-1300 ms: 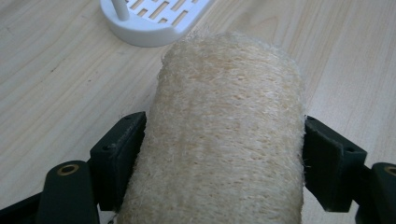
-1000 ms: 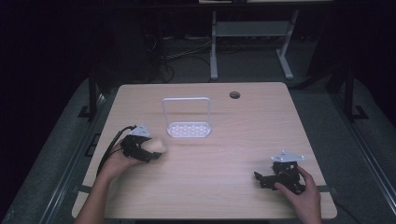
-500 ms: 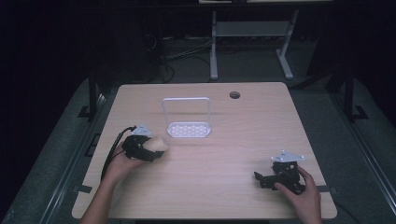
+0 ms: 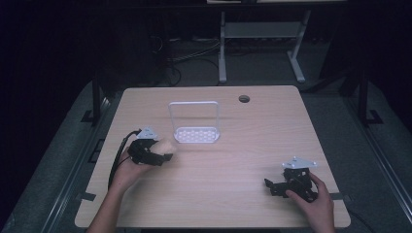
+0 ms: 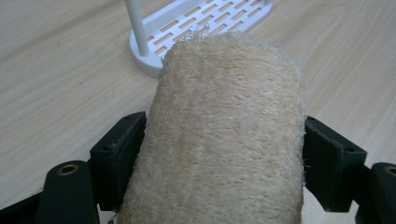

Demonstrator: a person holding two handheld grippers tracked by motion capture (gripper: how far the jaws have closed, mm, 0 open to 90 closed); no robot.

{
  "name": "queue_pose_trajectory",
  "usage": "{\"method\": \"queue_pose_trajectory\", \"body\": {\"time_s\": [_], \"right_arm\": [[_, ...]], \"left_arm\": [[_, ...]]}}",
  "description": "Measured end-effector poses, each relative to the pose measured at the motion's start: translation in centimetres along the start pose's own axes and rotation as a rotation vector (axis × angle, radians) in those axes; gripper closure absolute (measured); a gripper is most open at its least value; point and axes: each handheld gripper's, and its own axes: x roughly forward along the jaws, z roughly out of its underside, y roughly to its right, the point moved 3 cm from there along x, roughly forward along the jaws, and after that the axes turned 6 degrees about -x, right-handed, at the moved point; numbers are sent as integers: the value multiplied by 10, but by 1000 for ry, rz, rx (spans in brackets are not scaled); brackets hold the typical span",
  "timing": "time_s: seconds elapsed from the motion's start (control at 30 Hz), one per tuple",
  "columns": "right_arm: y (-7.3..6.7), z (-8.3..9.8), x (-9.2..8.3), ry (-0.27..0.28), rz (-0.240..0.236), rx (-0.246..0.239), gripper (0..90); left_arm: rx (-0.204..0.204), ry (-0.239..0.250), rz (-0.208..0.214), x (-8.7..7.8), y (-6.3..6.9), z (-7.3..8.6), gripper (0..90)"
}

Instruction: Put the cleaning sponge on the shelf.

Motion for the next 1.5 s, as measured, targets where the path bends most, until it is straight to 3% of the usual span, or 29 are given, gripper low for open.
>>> {"method": "queue_pose_trajectory", "body": {"time_s": [0.93, 1.5], "right_arm": [[0, 0, 0, 0, 0, -1, 7], [0, 0, 0, 0, 0, -1, 7]], "left_arm": [[44, 26, 25, 19, 18, -35, 226], [38, 33, 32, 41, 25, -55, 226]]}}
